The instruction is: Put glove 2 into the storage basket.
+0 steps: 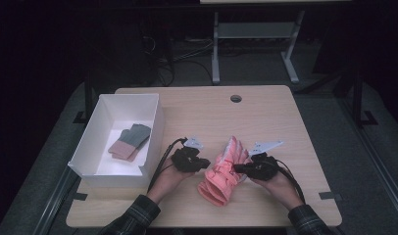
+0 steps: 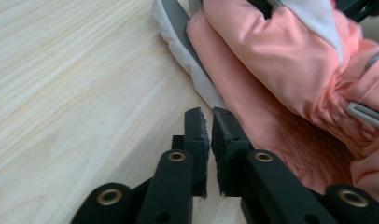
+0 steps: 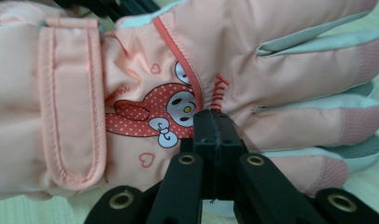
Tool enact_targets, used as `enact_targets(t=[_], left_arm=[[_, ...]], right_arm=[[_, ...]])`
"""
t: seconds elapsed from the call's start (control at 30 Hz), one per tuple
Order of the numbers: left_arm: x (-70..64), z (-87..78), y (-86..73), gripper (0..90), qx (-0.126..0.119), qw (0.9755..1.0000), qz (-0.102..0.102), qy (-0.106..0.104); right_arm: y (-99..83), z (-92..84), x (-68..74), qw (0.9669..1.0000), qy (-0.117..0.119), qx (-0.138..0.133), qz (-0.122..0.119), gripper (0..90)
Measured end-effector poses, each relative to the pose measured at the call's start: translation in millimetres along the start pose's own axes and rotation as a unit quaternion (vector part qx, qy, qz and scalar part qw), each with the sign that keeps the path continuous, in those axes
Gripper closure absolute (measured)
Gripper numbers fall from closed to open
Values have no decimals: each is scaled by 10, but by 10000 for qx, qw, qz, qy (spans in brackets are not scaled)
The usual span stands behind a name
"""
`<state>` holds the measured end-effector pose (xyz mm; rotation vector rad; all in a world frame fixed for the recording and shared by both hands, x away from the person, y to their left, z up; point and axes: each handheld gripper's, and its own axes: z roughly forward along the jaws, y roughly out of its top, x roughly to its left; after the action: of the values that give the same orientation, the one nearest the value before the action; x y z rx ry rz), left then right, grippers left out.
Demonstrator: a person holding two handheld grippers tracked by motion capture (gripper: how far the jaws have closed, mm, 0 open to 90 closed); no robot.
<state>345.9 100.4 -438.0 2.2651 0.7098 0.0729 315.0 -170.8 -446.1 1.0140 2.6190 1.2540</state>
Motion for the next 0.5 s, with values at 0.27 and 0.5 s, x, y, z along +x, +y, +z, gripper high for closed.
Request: enact_targets(t=[0.27, 0.5], left_arm=[[-30, -189, 183, 502, -280, 9996, 61, 20], [-133, -201, 385, 310, -404, 9984, 105, -380]], right_arm=[[-5, 98, 48, 9997, -165, 172, -49, 900], [-3, 127, 79, 9992, -291, 213, -152, 900]])
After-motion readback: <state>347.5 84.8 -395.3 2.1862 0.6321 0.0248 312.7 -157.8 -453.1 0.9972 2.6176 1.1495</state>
